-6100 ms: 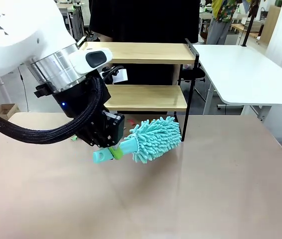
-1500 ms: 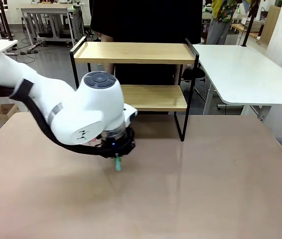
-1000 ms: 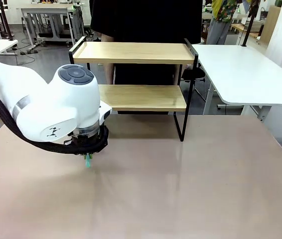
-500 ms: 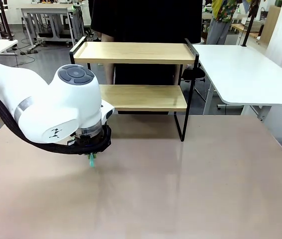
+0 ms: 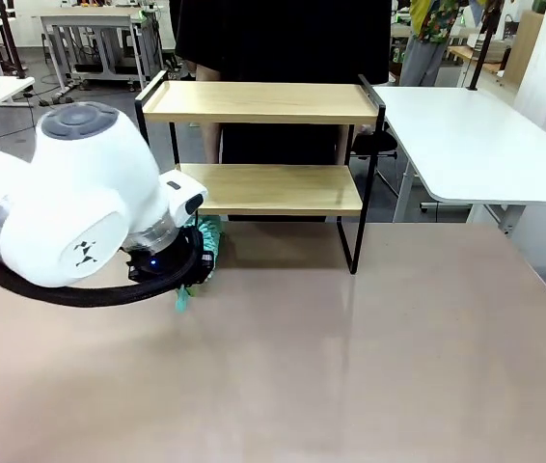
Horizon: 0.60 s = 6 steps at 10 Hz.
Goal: Clean the shelf.
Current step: Clean the specific section of the Shelf indicated by the human with the Duster.
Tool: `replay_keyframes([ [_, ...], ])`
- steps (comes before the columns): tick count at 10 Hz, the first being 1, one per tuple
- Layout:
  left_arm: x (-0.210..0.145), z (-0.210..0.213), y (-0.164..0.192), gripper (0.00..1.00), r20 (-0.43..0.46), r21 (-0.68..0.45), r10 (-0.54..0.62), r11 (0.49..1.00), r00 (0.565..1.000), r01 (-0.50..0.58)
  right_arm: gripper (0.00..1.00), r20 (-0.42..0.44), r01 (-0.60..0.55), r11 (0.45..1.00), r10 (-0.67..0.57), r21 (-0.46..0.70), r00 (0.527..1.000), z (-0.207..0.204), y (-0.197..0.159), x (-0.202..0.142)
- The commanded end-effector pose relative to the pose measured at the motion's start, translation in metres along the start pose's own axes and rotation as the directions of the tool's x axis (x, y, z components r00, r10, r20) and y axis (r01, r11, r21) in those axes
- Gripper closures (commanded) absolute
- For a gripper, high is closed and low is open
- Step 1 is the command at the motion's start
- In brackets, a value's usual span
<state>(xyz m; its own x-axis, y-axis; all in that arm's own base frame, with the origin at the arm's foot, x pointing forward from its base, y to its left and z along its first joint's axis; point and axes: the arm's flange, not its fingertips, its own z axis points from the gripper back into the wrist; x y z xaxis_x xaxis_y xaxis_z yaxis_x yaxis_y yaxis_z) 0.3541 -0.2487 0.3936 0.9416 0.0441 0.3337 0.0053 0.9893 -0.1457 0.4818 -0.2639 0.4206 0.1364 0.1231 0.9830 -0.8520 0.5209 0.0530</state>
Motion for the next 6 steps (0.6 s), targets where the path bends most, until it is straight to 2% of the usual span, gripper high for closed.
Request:
replay_keyframes([
  [1, -0.006, 0.017, 0.025, 0.87, -0.052, -0.099, -0.112, 0.989, 0.992, 0.106, 0.0, 0.002, -0.005, 1.0, 0.005, -0.001, 1.0, 0.0, 0.001, 0.003],
  [4, -0.008, 0.03, 0.036, 0.87, -0.048, -0.228, -0.272, 0.94, 0.961, 0.255, 0.0, 0.002, -0.005, 1.0, 0.005, -0.001, 1.0, 0.0, 0.001, 0.003],
  [6, -0.012, 0.037, 0.05, 0.87, -0.076, -0.322, -0.435, 0.862, 0.897, 0.391, 0.0, 0.002, -0.005, 1.0, 0.005, -0.001, 1.0, 0.0, 0.001, 0.003],
])
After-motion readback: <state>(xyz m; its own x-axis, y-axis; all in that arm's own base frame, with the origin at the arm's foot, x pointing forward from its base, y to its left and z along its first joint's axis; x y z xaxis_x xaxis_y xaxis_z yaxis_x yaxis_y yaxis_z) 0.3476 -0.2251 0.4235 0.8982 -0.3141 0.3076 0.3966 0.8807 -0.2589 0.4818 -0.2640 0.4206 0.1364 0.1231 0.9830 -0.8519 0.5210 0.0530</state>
